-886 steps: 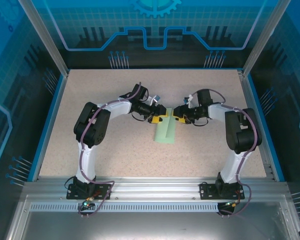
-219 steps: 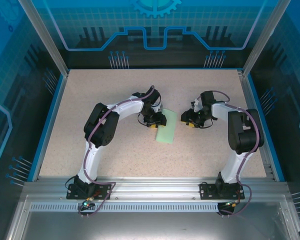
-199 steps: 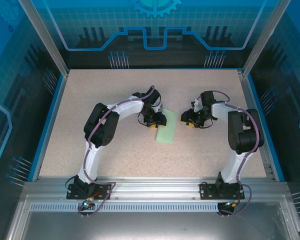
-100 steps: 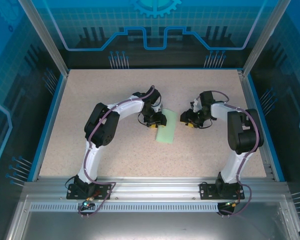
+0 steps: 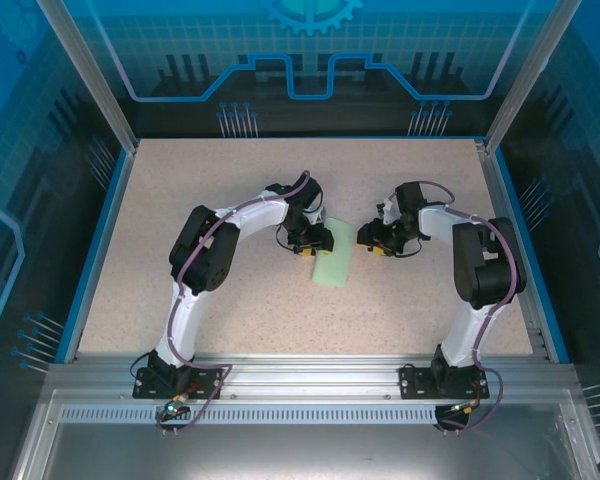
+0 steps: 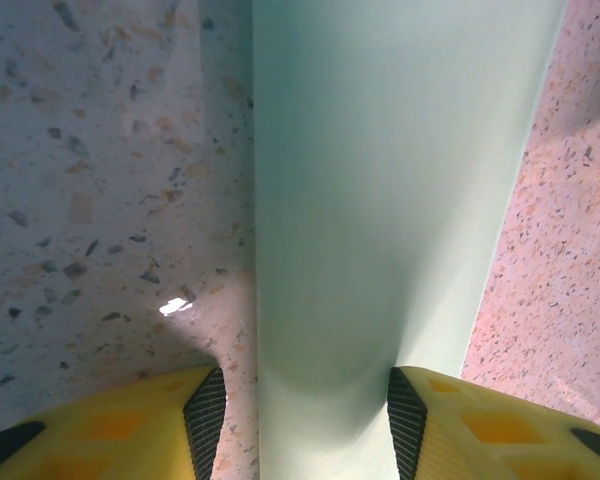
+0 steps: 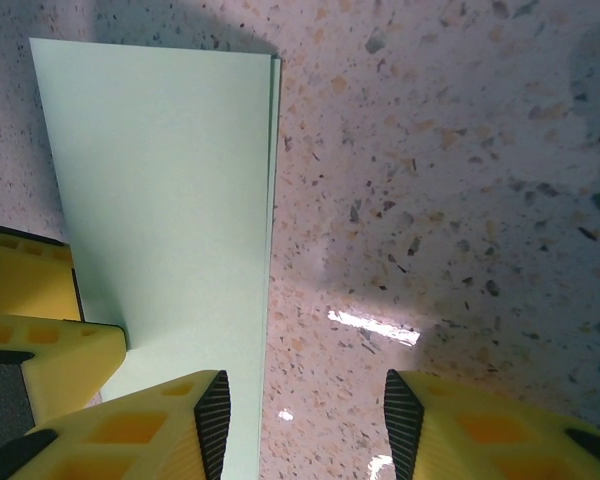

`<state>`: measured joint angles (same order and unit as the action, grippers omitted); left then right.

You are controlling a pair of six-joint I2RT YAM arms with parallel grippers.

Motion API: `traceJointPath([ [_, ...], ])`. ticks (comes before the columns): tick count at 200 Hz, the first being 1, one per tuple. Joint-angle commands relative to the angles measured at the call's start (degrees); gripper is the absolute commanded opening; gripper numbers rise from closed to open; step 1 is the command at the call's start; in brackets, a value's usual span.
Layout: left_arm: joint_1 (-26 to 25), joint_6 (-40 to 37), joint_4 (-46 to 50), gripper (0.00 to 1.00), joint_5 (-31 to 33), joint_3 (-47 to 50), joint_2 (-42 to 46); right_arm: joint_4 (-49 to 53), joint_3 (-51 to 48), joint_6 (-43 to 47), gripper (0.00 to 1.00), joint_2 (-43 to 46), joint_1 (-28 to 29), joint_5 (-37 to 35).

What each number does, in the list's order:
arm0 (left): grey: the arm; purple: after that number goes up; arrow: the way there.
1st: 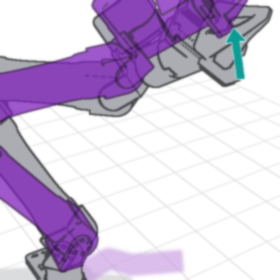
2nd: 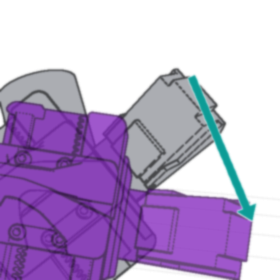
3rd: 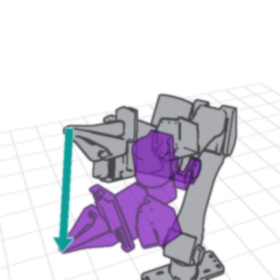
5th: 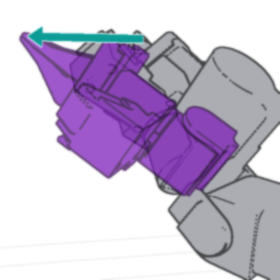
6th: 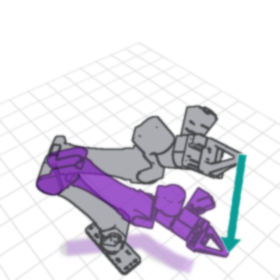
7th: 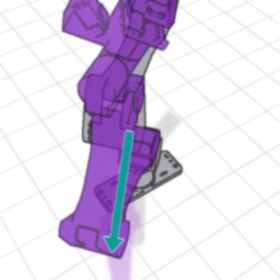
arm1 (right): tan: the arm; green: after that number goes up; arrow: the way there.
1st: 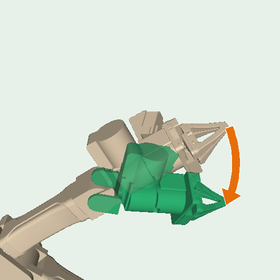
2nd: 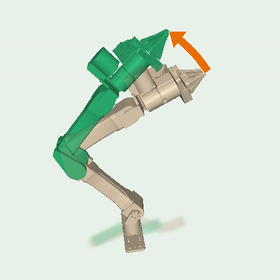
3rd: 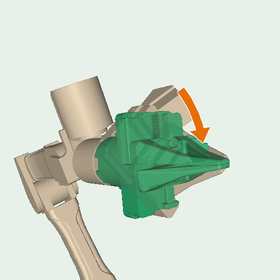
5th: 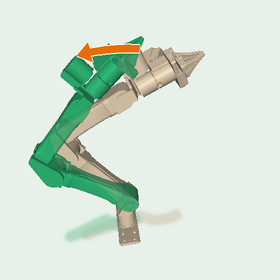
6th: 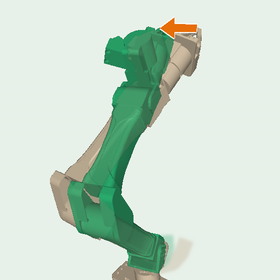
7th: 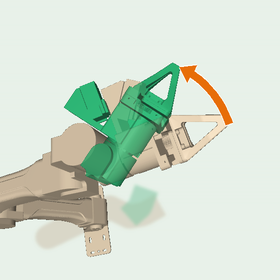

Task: Fold a paper plane with a square sheet of paper (fold left side to right side)
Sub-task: Hold the paper at the center of the table.

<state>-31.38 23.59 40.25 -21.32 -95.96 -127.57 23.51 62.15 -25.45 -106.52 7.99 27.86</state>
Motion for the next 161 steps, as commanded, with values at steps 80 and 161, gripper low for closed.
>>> traceJointPath([
  [80,-2.1,-0.9,0.8,0.52,-0.8,-0.8,-4.1,0.0,1.8,-2.1,0.46,-0.8,2.2,1.8],
  [161,-2.1,-1.0,0.8,0.52,-0.7,-0.8,-4.2,-2.9,3.0,-5.3,0.22,-2.9,4.9,5.2],
])
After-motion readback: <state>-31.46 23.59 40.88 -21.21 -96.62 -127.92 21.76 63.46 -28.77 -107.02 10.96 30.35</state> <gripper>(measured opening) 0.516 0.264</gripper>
